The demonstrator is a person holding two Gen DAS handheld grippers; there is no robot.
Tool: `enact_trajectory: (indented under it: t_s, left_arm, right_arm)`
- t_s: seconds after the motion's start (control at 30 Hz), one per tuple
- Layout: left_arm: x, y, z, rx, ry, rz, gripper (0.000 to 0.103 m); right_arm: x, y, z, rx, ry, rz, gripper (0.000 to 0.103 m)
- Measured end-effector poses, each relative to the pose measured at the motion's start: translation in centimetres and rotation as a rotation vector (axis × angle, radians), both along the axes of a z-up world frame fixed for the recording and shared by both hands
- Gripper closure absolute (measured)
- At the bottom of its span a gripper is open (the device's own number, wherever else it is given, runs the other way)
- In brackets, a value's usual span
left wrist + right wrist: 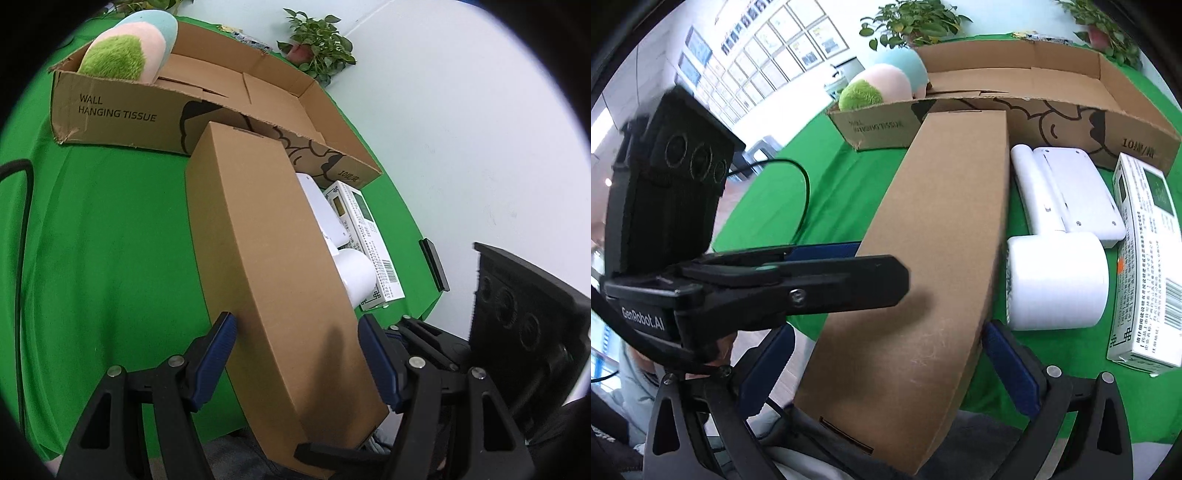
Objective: Organize objects
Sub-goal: 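Lift the long brown box with the left gripper and raise it upright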
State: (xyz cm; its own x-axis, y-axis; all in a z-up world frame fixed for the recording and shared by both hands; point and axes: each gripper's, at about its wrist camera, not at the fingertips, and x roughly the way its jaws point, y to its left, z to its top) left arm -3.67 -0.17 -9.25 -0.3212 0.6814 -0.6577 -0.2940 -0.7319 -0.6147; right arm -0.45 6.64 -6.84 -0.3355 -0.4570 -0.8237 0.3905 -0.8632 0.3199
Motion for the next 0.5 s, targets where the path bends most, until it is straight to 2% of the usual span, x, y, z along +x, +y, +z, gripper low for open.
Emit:
enact_trajectory:
  t_s: [0.13, 0.23, 0.5]
  left_arm:
    - [-0.1, -0.1, -0.8, 0.005, -0.036, 0.008, 0.038]
    - [0.3, -0.5, -1.1, 0.016, -0.043, 0.01, 0.041]
    - [1.4, -0.6, -1.3, 0.038, -0.042, -0.006, 0.041]
  right_arm:
    - [0.8, -1.0, 0.1, 0.101, 0.031, 0.002, 0.0]
    - [0.5, -1.5, 0.0, 0.141, 0.054, -0.024, 0.006]
    - [2.1, -1.3, -0.7, 0.127, 0.072, -0.056, 0.01]
